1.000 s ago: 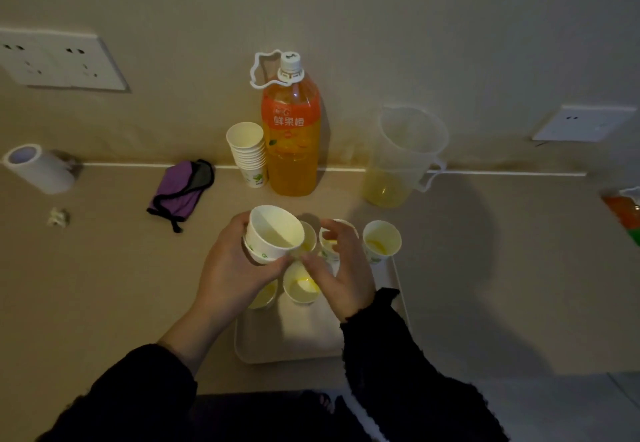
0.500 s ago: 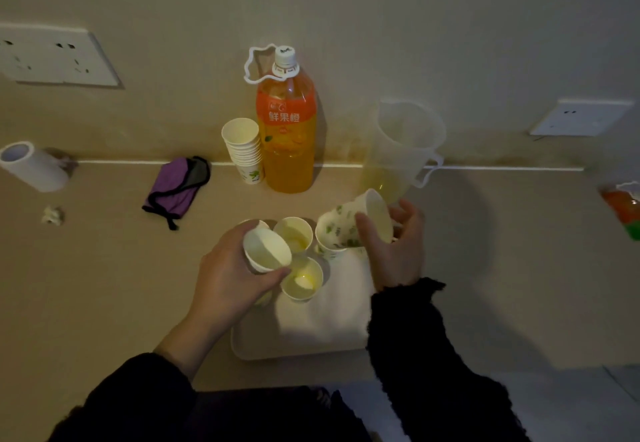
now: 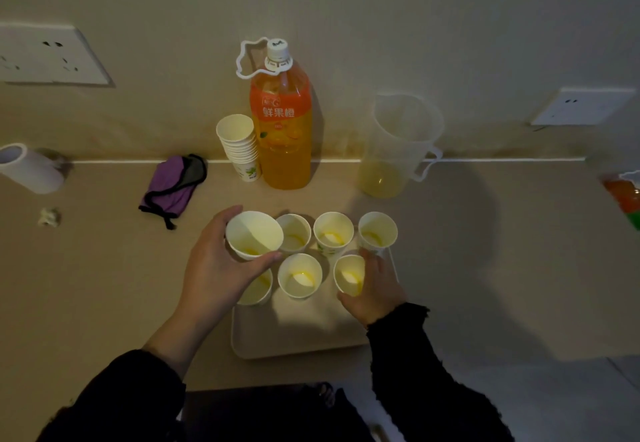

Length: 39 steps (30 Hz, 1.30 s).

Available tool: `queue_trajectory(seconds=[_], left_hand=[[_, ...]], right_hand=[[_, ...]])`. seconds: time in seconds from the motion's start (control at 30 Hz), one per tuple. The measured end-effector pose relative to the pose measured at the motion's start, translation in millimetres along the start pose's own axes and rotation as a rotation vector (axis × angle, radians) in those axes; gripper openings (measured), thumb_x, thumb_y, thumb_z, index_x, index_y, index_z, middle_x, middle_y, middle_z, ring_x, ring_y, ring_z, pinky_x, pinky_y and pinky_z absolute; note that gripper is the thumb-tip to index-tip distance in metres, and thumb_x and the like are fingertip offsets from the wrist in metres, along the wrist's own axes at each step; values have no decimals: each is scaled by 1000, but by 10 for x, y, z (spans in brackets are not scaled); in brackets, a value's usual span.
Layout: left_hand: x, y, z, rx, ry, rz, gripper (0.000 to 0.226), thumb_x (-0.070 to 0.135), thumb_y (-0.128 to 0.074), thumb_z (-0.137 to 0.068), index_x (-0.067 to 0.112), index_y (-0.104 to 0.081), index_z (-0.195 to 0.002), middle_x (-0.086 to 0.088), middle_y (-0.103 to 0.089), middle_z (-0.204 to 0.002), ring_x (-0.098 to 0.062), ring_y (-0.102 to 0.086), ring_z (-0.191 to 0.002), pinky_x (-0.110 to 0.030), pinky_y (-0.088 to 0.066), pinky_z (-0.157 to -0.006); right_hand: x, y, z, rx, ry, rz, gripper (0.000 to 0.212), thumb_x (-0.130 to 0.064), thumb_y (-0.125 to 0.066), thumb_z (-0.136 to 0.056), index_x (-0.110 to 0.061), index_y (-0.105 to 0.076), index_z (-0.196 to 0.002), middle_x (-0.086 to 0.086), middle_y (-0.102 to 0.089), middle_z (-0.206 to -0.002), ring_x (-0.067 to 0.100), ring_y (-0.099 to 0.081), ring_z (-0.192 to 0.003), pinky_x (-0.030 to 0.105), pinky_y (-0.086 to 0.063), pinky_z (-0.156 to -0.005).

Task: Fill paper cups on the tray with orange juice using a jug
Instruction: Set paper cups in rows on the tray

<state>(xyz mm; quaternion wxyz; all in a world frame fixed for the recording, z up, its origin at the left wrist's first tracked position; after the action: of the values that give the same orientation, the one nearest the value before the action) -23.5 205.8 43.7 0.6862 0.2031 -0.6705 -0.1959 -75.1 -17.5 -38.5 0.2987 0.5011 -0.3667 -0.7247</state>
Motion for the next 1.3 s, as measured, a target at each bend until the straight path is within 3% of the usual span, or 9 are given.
queue_trajectory(seconds=[0.43,0.63,0.7,0.9,1.0,1.07,1.13,1.2,1.3], left_hand=[[-48,-2,8,3,9,-27,85,31,-87,-58,22,-47,-132,0,-53,-129,-19,-51,-117,-43,-45,-98],[5,-42,11,-21,-15,-35,86,30,-87,-59,20,-45,-134,0,-53,-129,-17,-50,-117,-37,-44,-98],[49,-71,7,-36,-26,-23,86,30,-87,-59,20,-45,-133,2,-53,-127,-16,-50,-116,-34,-43,-97],[293,-289,-24,-116,-51,-2,80,31,-86,-62,22,-44,-128,7,-52,-114,-15,-53,-104,-33,-47,-87],[476,-484,-2,-210,-29,65,75,30,-87,-62,21,-44,-123,5,-53,-110,-14,-54,-97,-18,-47,-69],[566,-612,21,-285,-13,103,77,34,-89,-59,21,-45,-121,6,-53,-107,-14,-55,-98,-21,-47,-73],[622,-720,56,-338,-6,148,73,30,-88,-62,19,-46,-121,9,-53,-103,-7,-54,-95,-15,-44,-74],[669,-800,106,-352,-18,185,68,25,-86,-64,19,-47,-119,14,-52,-102,3,-51,-91,-5,-40,-67],[707,-903,186,-418,-47,190,68,35,-87,-59,28,-46,-113,18,-50,-103,5,-50,-92,-7,-41,-68]], right_hand=[[-15,-110,-127,-42,18,-5,90,-36,-81,-66,-16,-33,-140,6,-44,-138,24,-48,-121,32,-43,-95],[-42,-30,-67,-46,71,11,105,-33,-85,-62,-15,-24,-146,7,-32,-148,26,-37,-132,34,-35,-106],[-22,-3,-31,30,121,78,106,-27,-85,-59,-17,-24,-145,12,-37,-146,32,-42,-130,40,-41,-101],[-82,370,98,201,142,-21,86,-19,-60,-60,-1,-37,-141,16,-41,-144,37,-41,-131,46,-38,-105],[-194,580,169,271,245,-241,75,-17,-71,-62,-8,-46,-132,4,-53,-128,28,-52,-118,35,-41,-97],[-314,677,215,135,261,-343,88,-23,-84,-63,-19,-38,-137,-8,-48,-128,15,-48,-120,28,-39,-99],[-354,691,213,74,221,-356,106,-35,-88,-57,-16,-30,-144,-2,-46,-137,15,-48,-124,33,-41,-103],[-356,729,236,102,195,-378,109,-45,-82,-55,-13,-30,-145,0,-49,-137,17,-51,-121,36,-43,-101],[-311,835,278,102,175,-369,103,-57,-65,-56,-13,-33,-143,-2,-53,-134,18,-54,-119,36,-46,-97]])
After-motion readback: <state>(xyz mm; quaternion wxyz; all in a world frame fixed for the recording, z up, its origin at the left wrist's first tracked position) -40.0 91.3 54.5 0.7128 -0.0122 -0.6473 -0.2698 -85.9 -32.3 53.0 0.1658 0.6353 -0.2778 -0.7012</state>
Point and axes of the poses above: each hand's wrist, its own z-axis away from the middle knuckle, its own y-axis out of the back of the hand, x = y × z, the point moved 2 cm from there along -z, towards the middle knuckle
